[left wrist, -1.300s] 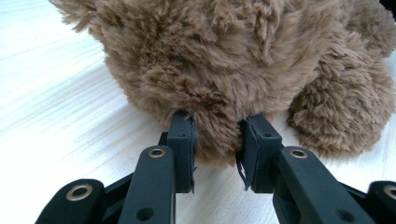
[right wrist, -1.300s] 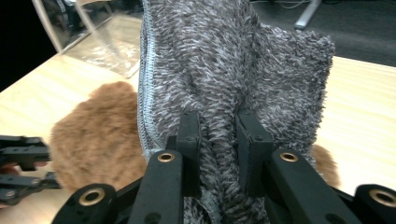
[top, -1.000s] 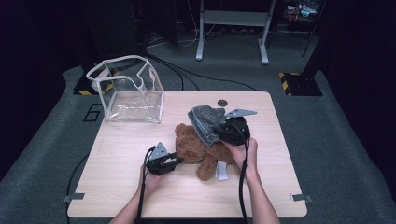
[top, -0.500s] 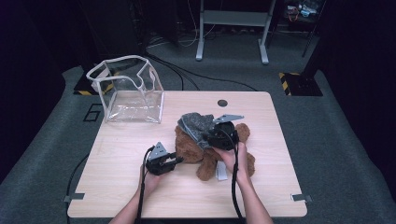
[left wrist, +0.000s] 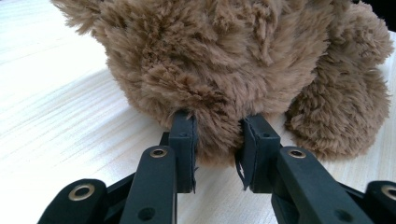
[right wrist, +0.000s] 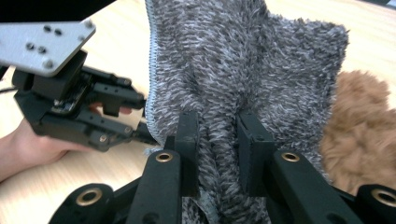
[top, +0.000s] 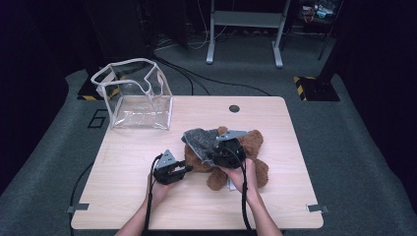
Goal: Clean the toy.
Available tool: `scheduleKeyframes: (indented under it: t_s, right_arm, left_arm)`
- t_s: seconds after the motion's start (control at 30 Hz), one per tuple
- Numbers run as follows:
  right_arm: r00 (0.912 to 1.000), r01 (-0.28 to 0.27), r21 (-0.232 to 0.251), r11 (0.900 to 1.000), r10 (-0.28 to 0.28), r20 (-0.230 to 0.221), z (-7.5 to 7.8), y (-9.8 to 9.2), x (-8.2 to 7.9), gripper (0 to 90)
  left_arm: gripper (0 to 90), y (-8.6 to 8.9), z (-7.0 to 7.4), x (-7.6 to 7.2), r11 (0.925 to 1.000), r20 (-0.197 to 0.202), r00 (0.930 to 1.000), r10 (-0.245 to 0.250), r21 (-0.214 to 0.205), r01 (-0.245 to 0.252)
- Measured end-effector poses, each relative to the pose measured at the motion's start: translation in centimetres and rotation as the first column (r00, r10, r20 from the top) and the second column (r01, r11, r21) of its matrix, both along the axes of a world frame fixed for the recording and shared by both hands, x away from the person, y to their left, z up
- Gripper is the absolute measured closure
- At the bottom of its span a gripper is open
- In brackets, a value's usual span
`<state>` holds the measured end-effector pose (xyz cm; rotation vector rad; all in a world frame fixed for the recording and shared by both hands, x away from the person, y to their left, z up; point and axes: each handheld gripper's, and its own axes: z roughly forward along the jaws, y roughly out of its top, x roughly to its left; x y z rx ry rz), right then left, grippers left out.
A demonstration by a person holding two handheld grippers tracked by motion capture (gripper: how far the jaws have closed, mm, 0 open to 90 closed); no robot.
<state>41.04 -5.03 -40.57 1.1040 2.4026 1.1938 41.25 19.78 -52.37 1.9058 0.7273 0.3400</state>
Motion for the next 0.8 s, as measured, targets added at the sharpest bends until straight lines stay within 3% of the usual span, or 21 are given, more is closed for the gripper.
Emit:
scheduleKeyframes:
  t_s: [0.33,0.5,0.67,0.8]
  right_arm:
    - [0.9979,-0.051,-0.021,0.9985,0.05,-0.041,-2.1,0.8,-1.3,72.4]
    - [0.992,-0.079,-0.041,0.9961,0.074,-0.102,-3.4,1.3,-1.9,72.5]
    - [0.9769,-0.135,-0.072,0.9883,0.12,-0.177,-4.8,1.7,-2.3,72.3]
    - [0.9556,-0.194,-0.073,0.9783,0.171,-0.24,-4.9,1.5,-2.9,72.4]
  left_arm:
    - [69.2,0.0,0.0,0.0,1.0,-0.005,1.0,0.006,-0.008,-0.006]
    - [69.2,0.0,0.0,0.0,1.0,-0.005,1.0,0.004,-0.006,-0.004]
    - [69.2,0.0,0.0,0.0,0.9999,-0.004,1.0,0.007,-0.012,-0.007]
    - [69.1,0.0,-0.1,0.0,0.9998,-0.006,1.0,0.007,-0.016,-0.007]
